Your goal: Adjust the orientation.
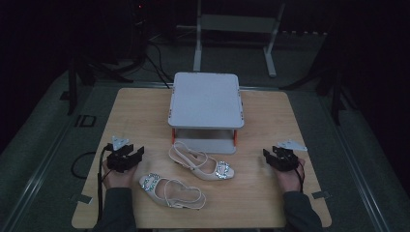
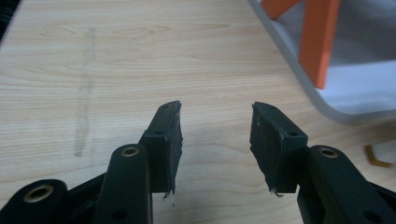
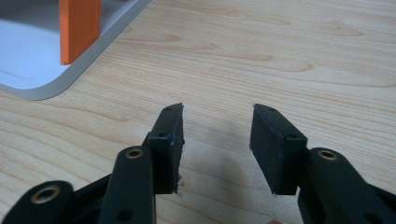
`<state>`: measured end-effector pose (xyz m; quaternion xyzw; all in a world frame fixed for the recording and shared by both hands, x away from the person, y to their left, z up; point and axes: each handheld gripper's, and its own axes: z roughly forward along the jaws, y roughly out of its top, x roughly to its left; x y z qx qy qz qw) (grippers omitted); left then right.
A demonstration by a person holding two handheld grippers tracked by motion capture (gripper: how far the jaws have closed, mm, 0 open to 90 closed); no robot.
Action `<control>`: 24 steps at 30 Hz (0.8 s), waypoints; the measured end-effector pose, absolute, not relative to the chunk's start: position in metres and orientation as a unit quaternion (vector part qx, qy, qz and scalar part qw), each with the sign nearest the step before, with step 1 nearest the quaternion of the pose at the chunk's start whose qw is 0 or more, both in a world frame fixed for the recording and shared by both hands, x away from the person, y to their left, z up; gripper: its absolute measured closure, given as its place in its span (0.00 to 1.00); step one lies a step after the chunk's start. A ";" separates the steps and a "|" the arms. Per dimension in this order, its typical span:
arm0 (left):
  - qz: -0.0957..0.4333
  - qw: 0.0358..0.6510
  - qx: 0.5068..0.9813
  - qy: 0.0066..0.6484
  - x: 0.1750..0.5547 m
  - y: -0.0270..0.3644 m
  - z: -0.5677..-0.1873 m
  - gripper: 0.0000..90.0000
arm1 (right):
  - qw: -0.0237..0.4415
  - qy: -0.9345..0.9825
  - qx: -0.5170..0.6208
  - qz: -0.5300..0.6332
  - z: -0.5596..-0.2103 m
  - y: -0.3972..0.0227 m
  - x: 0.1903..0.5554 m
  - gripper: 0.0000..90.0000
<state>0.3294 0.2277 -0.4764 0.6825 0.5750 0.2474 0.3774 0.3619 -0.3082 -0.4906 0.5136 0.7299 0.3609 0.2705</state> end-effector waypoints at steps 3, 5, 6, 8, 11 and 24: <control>0.243 0.377 0.689 0.569 0.328 0.227 -0.475 0.59 | 0.269 0.730 0.514 0.361 -0.490 -0.309 0.362 0.59; 0.240 0.380 0.690 0.567 0.327 0.227 -0.475 0.60 | 0.268 0.731 0.514 0.360 -0.491 -0.309 0.362 0.58; 0.241 0.379 0.692 0.566 0.324 0.226 -0.473 0.61 | 0.268 0.731 0.514 0.359 -0.491 -0.309 0.362 0.58; 0.241 0.377 0.693 0.566 0.323 0.226 -0.472 0.62 | 0.268 0.731 0.514 0.360 -0.491 -0.310 0.362 0.58; 0.241 0.378 0.691 0.567 0.319 0.226 -0.468 0.61 | 0.267 0.731 0.514 0.360 -0.490 -0.310 0.362 0.57; 0.245 0.371 0.713 0.542 0.285 0.201 -0.455 0.55 | 0.269 0.732 0.512 0.360 -0.490 -0.310 0.361 0.55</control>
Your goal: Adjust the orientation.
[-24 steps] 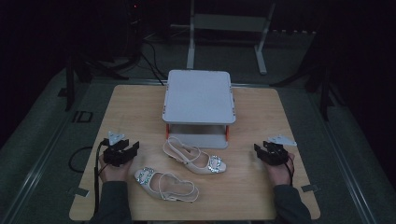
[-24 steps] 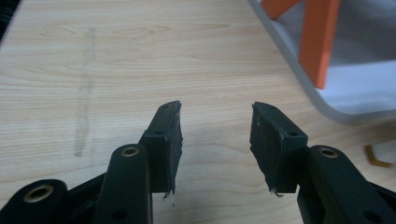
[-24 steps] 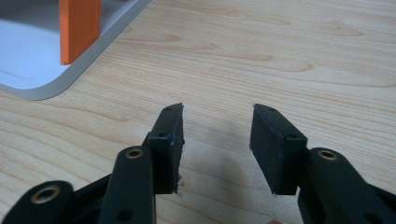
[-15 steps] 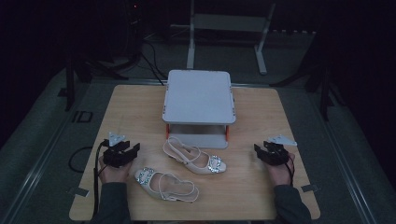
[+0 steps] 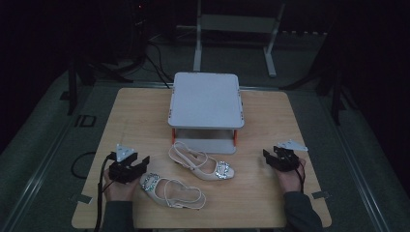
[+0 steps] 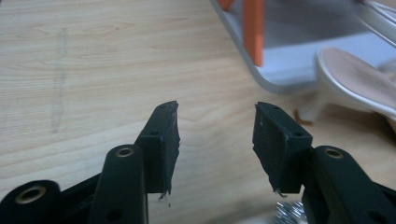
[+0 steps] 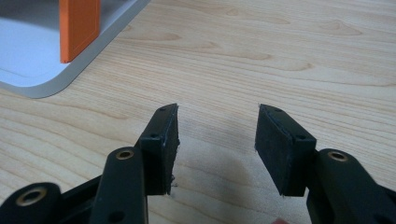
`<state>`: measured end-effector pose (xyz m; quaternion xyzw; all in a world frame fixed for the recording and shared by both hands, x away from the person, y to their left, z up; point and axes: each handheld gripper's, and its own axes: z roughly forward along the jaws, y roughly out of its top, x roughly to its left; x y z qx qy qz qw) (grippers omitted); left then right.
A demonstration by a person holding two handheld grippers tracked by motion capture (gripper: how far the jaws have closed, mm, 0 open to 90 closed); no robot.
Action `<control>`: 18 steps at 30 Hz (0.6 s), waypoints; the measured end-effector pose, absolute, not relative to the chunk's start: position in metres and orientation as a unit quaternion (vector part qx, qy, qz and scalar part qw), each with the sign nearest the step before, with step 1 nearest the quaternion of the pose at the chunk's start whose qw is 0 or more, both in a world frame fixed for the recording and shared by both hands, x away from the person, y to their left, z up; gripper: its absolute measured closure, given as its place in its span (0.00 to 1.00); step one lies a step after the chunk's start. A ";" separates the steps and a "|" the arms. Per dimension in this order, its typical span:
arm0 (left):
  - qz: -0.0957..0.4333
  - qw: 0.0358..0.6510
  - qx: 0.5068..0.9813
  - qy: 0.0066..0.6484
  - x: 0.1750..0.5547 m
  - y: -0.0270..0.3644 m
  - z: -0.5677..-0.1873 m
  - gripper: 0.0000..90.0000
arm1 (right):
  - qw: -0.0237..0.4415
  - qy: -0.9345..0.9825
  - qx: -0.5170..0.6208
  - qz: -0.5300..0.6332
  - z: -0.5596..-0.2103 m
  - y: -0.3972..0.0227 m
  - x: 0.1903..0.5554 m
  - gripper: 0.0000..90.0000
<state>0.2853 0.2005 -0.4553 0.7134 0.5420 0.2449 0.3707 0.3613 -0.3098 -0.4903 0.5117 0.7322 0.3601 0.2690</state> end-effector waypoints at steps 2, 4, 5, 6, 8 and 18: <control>0.246 0.367 0.719 0.537 0.283 0.197 -0.455 0.53 | 0.269 0.732 0.512 0.360 -0.490 -0.310 0.361 0.55; 0.247 0.363 0.725 0.531 0.278 0.191 -0.454 0.51 | 0.269 0.732 0.513 0.359 -0.491 -0.310 0.361 0.54; 0.245 0.360 0.730 0.526 0.272 0.186 -0.454 0.50 | 0.268 0.732 0.513 0.360 -0.491 -0.310 0.361 0.54; 0.246 0.358 0.731 0.526 0.269 0.183 -0.454 0.49 | 0.269 0.732 0.513 0.360 -0.491 -0.310 0.361 0.54; 0.247 0.354 0.737 0.520 0.263 0.178 -0.454 0.45 | 0.269 0.731 0.512 0.361 -0.491 -0.310 0.361 0.54; 0.234 0.329 0.749 0.526 0.245 0.166 -0.467 0.24 | 0.265 0.732 0.514 0.360 -0.492 -0.311 0.362 0.53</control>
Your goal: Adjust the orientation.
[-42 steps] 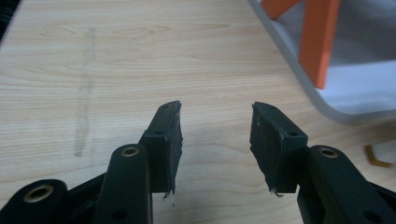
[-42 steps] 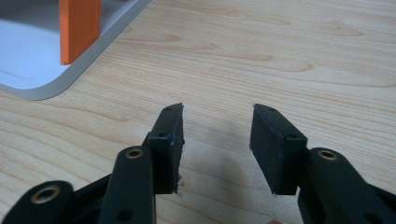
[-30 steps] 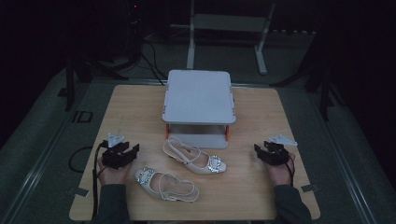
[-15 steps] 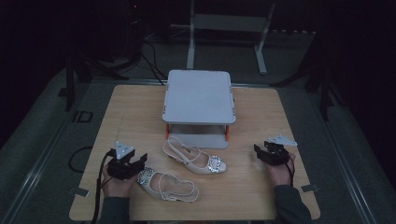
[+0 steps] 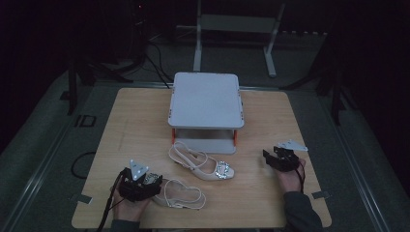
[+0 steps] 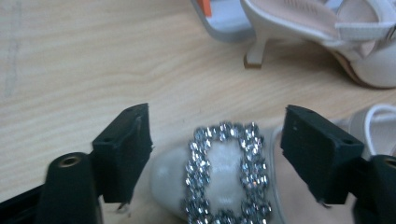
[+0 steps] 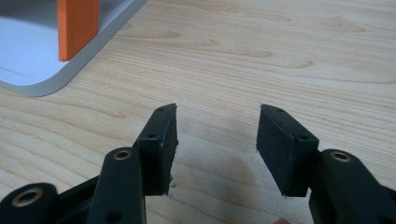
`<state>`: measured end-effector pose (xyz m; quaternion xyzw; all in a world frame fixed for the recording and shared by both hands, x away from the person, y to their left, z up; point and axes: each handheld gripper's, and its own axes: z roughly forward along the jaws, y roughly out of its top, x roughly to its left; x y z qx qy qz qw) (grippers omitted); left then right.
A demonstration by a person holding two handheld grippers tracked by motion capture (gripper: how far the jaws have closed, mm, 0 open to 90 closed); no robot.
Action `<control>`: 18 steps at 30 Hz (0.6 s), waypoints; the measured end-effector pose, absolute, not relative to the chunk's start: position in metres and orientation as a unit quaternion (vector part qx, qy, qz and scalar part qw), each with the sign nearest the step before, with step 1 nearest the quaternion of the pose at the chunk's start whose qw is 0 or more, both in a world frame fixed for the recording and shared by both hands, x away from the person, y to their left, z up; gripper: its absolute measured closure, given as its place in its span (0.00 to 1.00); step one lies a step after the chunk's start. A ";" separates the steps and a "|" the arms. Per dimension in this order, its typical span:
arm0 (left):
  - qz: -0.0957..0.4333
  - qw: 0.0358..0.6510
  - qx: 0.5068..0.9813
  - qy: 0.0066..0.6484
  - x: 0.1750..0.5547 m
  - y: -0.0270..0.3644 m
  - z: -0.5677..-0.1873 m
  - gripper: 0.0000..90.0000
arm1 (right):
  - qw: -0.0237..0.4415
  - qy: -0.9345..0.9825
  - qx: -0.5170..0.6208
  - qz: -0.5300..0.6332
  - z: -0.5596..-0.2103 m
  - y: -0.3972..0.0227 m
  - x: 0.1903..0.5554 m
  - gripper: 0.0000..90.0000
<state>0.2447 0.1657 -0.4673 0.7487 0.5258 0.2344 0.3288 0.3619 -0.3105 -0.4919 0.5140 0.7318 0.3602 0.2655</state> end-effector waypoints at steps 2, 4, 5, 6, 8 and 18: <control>0.229 0.328 0.750 0.526 0.241 0.165 -0.470 0.22 | 0.266 0.731 0.515 0.360 -0.492 -0.311 0.362 0.53; 0.228 0.324 0.751 0.528 0.237 0.165 -0.472 0.21 | 0.266 0.731 0.515 0.361 -0.492 -0.312 0.362 0.53; 0.228 0.324 0.751 0.528 0.237 0.165 -0.472 0.21 | 0.266 0.731 0.515 0.361 -0.492 -0.312 0.362 0.53; 0.232 0.320 0.750 0.529 0.236 0.164 -0.473 0.21 | 0.265 0.730 0.516 0.362 -0.492 -0.312 0.362 0.53; 0.238 0.302 0.753 0.535 0.236 0.163 -0.477 0.22 | 0.265 0.730 0.516 0.362 -0.493 -0.311 0.362 0.53; 0.225 0.303 0.744 0.552 0.254 0.178 -0.483 0.32 | 0.265 0.728 0.518 0.362 -0.493 -0.313 0.363 0.53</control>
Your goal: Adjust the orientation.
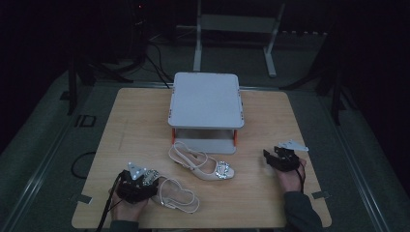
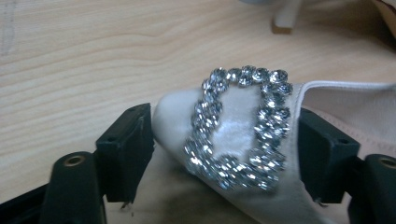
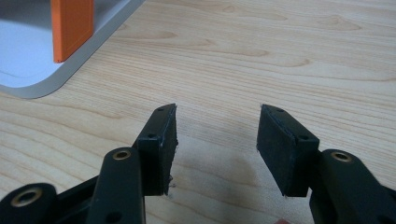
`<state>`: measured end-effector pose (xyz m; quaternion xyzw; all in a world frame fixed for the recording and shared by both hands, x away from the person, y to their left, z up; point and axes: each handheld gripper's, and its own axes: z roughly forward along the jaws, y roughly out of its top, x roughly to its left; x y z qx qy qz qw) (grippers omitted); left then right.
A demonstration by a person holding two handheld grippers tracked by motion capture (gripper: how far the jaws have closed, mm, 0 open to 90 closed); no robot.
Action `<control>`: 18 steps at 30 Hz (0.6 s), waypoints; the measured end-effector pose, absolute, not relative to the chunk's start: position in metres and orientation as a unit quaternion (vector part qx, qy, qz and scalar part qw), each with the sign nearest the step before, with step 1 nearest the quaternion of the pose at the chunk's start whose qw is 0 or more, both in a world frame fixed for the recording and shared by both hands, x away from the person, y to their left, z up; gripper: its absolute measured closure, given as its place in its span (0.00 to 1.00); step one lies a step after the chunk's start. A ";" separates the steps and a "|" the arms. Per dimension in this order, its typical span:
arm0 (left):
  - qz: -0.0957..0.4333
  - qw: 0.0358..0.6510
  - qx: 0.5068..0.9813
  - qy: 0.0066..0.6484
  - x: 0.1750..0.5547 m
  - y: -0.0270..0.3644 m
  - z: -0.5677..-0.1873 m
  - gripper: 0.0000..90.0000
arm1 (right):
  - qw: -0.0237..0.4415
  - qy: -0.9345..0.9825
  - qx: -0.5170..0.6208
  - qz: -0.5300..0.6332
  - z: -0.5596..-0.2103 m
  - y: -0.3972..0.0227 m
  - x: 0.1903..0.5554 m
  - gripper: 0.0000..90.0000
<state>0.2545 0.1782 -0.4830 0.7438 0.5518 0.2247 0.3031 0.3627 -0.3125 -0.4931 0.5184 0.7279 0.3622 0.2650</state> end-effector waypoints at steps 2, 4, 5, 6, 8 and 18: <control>0.228 0.301 0.741 0.555 0.259 0.183 -0.483 0.35 | 0.265 0.729 0.517 0.362 -0.493 -0.312 0.363 0.53; 0.226 0.302 0.740 0.557 0.266 0.190 -0.482 0.37 | 0.264 0.730 0.517 0.360 -0.494 -0.311 0.363 0.53; 0.225 0.302 0.739 0.559 0.271 0.193 -0.482 0.38 | 0.264 0.730 0.517 0.361 -0.494 -0.311 0.363 0.53; 0.220 0.302 0.738 0.562 0.276 0.197 -0.481 0.39 | 0.264 0.730 0.517 0.360 -0.494 -0.311 0.363 0.53; 0.215 0.302 0.735 0.568 0.287 0.203 -0.480 0.40 | 0.264 0.730 0.517 0.359 -0.495 -0.311 0.364 0.53; 0.201 0.304 0.748 0.554 0.348 0.225 -0.478 0.45 | 0.262 0.729 0.521 0.359 -0.496 -0.313 0.364 0.53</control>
